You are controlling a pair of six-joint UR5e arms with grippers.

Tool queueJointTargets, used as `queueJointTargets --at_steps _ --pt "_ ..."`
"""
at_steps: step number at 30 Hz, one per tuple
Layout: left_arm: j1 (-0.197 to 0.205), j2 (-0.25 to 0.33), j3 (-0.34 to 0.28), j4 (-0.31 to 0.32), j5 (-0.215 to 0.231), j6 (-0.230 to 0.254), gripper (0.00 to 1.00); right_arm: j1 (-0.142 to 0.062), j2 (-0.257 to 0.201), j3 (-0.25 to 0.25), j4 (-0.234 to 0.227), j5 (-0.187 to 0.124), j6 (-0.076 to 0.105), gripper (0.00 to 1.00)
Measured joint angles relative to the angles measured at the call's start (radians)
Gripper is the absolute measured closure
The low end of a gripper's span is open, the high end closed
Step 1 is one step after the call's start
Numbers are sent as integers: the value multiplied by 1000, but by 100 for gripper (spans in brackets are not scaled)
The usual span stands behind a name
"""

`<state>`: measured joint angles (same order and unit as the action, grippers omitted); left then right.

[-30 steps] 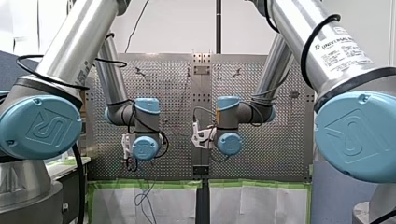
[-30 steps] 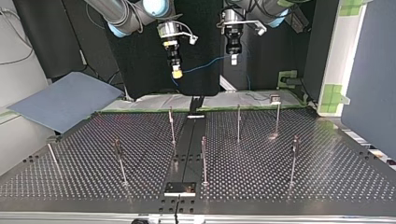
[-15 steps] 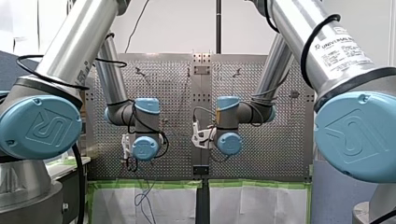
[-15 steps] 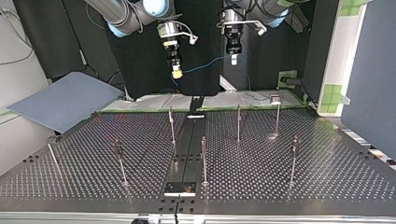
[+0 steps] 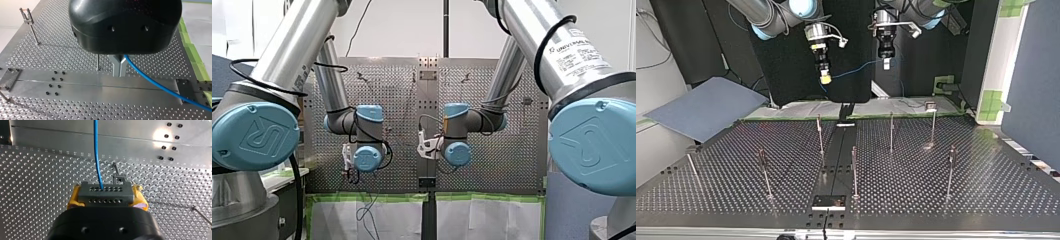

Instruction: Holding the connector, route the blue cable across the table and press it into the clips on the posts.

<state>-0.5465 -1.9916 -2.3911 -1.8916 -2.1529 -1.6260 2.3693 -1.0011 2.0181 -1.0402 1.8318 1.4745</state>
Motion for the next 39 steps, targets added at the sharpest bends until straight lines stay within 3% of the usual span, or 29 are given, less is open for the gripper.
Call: queueJointTargets --at_steps 31,39 --pt "0 0 0 0 1 -1 100 1 1 0 0 0 0 100" --pt "0 0 0 0 2 -1 100 17 50 -4 50 6 -3 100"
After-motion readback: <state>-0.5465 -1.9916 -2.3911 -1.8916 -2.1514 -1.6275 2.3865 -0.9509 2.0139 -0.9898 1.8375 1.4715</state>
